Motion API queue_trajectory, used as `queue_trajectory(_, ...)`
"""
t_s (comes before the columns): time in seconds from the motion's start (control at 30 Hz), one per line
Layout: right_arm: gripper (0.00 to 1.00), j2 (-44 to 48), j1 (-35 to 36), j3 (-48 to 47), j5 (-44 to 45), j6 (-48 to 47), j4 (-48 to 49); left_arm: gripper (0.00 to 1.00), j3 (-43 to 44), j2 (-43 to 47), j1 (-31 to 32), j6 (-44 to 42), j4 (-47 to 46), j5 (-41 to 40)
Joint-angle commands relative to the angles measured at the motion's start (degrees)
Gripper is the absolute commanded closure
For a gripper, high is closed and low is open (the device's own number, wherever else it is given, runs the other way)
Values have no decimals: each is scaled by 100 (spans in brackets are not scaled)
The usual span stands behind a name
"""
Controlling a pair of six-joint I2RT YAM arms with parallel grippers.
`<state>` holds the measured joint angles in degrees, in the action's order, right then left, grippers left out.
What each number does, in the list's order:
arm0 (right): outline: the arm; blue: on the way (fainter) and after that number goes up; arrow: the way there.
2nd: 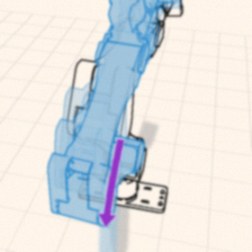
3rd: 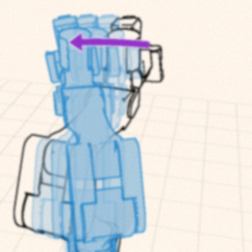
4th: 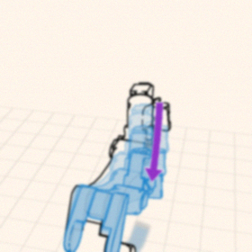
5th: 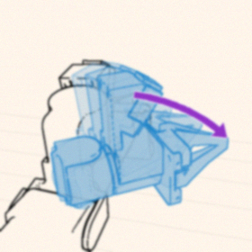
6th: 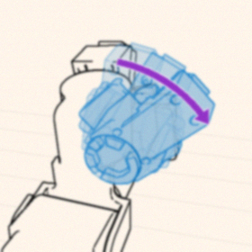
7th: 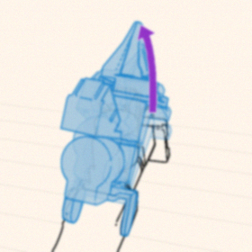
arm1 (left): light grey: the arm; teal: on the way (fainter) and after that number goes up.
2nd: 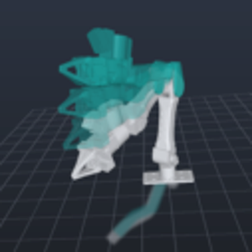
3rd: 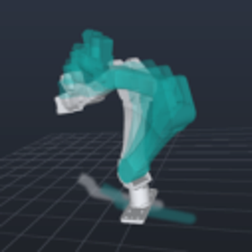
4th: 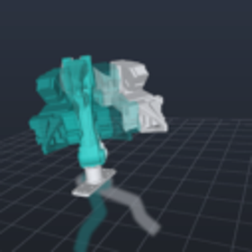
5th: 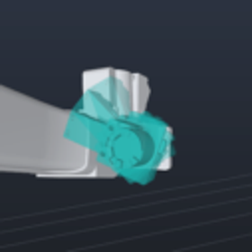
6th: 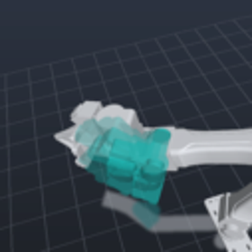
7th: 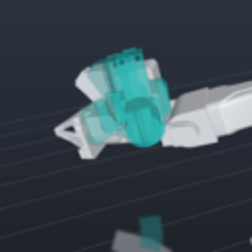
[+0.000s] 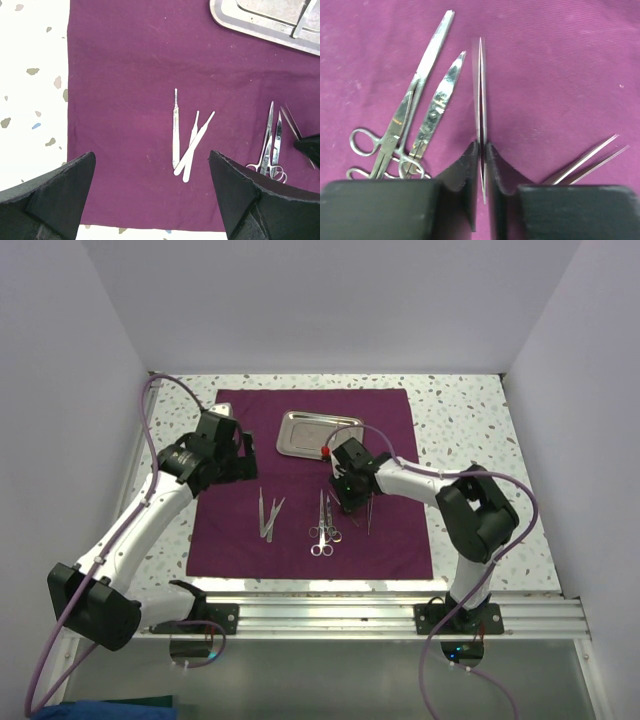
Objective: Open and lay out the surgical kit
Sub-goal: Pick up the medical item from the surgical kit.
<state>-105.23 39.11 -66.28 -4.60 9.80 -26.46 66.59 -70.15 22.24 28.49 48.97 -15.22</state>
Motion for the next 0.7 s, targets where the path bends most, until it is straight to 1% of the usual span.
queue_trajectory(0.0,90,-173,26,-8,99,-22,36,1,-84,151,-53,34,-37,-69)
queue_trajectory(0.07,100,-182,35,1,135,-14,0,1,-93,142,-53,42,-54,-60)
queue_trajectory(0.2,100,-103,35,-148,196,-5,-113,1,-111,133,-53,51,-81,-16)
queue_trajectory(0.37,100,564,26,-648,451,30,-526,1,-146,133,-53,78,-116,19)
queue_trajectory(0.47,100,968,9,-754,758,92,-720,1,-155,133,-53,95,-151,46)
queue_trajectory(0.53,100,1144,0,-711,916,153,-843,1,-146,124,-53,95,-195,55)
queue_trajectory(0.67,100,1575,-96,-194,1514,609,-984,1,-120,107,-53,113,-239,90)
